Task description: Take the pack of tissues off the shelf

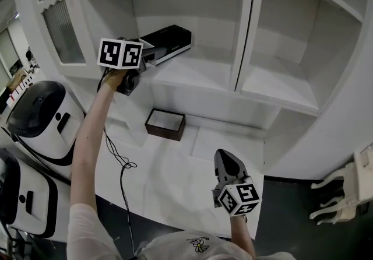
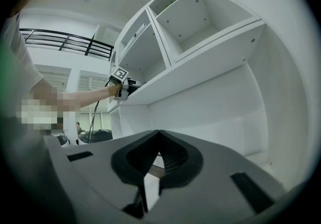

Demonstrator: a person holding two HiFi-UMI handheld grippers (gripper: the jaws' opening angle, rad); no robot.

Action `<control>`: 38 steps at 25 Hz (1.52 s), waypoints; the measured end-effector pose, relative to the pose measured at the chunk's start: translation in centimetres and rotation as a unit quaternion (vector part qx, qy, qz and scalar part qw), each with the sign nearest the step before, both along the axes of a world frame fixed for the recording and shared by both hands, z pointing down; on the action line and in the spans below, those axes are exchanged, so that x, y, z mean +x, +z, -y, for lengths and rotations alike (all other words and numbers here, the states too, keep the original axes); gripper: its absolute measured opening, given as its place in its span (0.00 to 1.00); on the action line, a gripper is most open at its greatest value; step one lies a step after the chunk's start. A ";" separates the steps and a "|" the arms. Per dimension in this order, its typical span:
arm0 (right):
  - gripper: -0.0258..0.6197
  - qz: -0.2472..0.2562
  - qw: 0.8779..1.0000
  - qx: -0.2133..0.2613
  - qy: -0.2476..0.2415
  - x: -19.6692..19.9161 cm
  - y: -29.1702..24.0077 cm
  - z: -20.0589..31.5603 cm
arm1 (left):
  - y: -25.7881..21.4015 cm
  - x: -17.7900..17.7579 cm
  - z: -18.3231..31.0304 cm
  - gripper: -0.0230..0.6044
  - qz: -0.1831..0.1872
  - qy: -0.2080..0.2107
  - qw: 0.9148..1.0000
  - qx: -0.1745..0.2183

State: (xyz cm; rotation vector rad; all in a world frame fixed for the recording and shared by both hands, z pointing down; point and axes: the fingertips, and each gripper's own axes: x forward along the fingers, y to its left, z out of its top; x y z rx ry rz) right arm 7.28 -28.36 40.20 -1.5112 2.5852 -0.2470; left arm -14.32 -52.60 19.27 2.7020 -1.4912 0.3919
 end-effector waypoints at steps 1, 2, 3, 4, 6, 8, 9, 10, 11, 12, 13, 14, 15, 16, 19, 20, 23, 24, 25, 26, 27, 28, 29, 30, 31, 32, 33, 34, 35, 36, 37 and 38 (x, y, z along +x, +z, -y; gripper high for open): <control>0.04 0.000 1.000 0.002 0.000 -0.1 -0.1 -0.1 | 0.0 -0.1 0.0 0.67 -0.001 -0.007 1.000 0.001; 0.04 0.000 1.000 0.004 0.000 -0.1 -0.2 -0.3 | -0.1 -0.2 0.0 0.67 -0.002 -0.013 1.000 0.002; 0.04 0.000 1.000 0.006 0.000 -0.1 -0.4 -0.5 | -0.1 -0.3 -0.1 0.67 -0.005 -0.019 1.000 0.003; 0.04 0.000 1.000 0.007 0.000 -0.1 -0.5 -0.7 | -0.3 -0.4 -0.3 0.66 -0.012 -0.024 1.000 0.004; 0.04 -0.002 1.000 0.012 0.000 -0.2 -0.9 -1.1 | -1.0 -0.8 -1.0 0.66 -0.029 -0.032 0.999 0.010; 0.04 -0.005 1.000 0.020 -0.003 -0.3 -1.5 -1.6 | -2.2 -1.4 -2.3 0.66 -0.042 -0.038 0.998 0.024; 0.04 -0.007 1.000 0.025 -0.005 -0.5 -1.9 -1.8 | -3.0 -1.8 -3.1 0.66 -0.045 -0.041 0.998 0.034; 0.04 -0.009 0.999 0.030 -0.008 -0.7 -2.2 -2.0 | -3.8 -2.2 -4.0 0.66 -0.048 -0.044 0.997 0.045; 0.04 -0.011 0.999 0.036 -0.012 -1.0 -2.6 -2.3 | -4.7 -2.6 -5.0 0.66 -0.051 -0.048 0.996 0.058; 0.04 -0.014 0.999 0.042 -0.017 -1.4 -3.0 -2.5 | -5.5 -3.1 -6.2 0.66 -0.052 -0.052 0.995 0.071; 0.04 -0.017 0.998 0.048 -0.023 -1.8 -3.4 -2.8 | -6.3 -3.6 -7.5 0.66 -0.053 -0.058 0.993 0.086; 0.04 -0.020 0.998 0.055 -0.030 -2.3 -3.8 -3.1 | -7.0 -4.2 -9.0 0.66 -0.051 -0.065 0.991 0.102; 0.04 -0.023 0.997 0.063 -0.037 -2.9 -4.2 -3.5 | -7.6 -4.8 -10.6 0.66 -0.049 -0.074 0.989 0.117; 0.04 -0.026 0.996 0.070 -0.045 -3.5 -4.6 -3.9 | -8.2 -5.4 -12.3 0.66 -0.046 -0.084 0.986 0.133; 0.04 -0.034 0.992 0.094 -0.071 -5.7 -5.8 -5.1 | -8.8 -7.3 -18.0 0.66 -0.038 -0.113 0.976 0.182; 0.04 -0.036 0.991 0.102 -0.080 -6.5 -6.2 -5.4 | -8.8 -7.9 -20.1 0.66 -0.035 -0.126 0.972 0.197; 0.04 -0.038 0.986 0.131 -0.098 -8.7 -7.5 -6.4 | -8.1 -9.6 -26.2 0.66 -0.034 -0.168 0.955 0.243; 0.04 -0.039 0.984 0.141 -0.101 -9.4 -8.0 -6.8 | -7.7 -10.2 -28.3 0.66 -0.035 -0.182 0.949 0.256; 0.04 -0.041 0.982 0.150 -0.105 -10.2 -8.4 -7.2 | -7.2 -10.8 -30.3 0.66 -0.033 -0.198 0.942 0.268; 0.04 -0.042 0.980 0.159 -0.112 -11.1 -8.7 -7.7 | -6.5 -11.5 -32.5 0.66 -0.027 -0.219 0.935 0.279; 0.04 -0.043 0.978 0.167 -0.121 -12.0 -9.0 -8.2 | -5.7 -12.2 -34.9 0.66 -0.015 -0.244 0.925 0.290; 0.04 -0.044 0.975 0.173 -0.131 -12.9 -9.1 -8.7 | -4.8 -12.8 -37.3 0.66 0.002 -0.269 0.914 0.302; 0.04 -0.043 0.973 0.179 -0.140 -13.8 -9.2 -9.2 | -4.0 -13.1 -39.6 0.66 0.019 -0.293 0.903 0.313; 0.04 -0.042 0.971 0.183 -0.148 -14.6 -9.3 -9.7 | -3.3 -13.3 -41.9 0.66 0.032 -0.313 0.893 0.321; 0.04 -0.041 0.969 0.186 -0.156 -15.3 -9.4 -10.2 | -2.5 -13.5 -44.0 0.66 0.039 -0.333 0.885 0.324; 0.04 -0.040 0.968 0.188 -0.163 -16.0 -9.4 -10.7 | -1.7 -13.6 -45.9 0.66 0.041 -0.352 0.878 0.322; 0.04 -0.039 0.966 0.190 -0.169 -16.7 -9.5 -11.2 | -0.8 -13.8 -47.6 0.66 0.040 -0.371 0.872 0.317; 0.04 -0.037 0.965 0.193 -0.173 -17.2 -9.5 -11.6 | 0.1 -14.0 -49.2 0.66 0.038 -0.388 0.867 0.311; 0.04 -0.034 0.964 0.195 -0.178 -17.8 -9.5 -12.1 | 1.1 -14.2 -50.5 0.66 0.034 -0.403 0.862 0.306; 0.04 -0.031 0.963 0.197 -0.183 -18.3 -9.5 -12.6 | 2.3 -14.5 -51.8 0.66 0.030 -0.417 0.857 0.302; 0.04 -0.028 0.961 0.198 -0.189 -18.9 -9.5 -13.2 | 3.5 -14.8 -53.0 0.66 0.024 -0.430 0.851 0.300; 0.04 -0.026 0.960 0.201 -0.195 -19.5 -9.5 -13.8 | 4.5 -15.0 -54.0 0.66 0.019 -0.441 0.847 0.298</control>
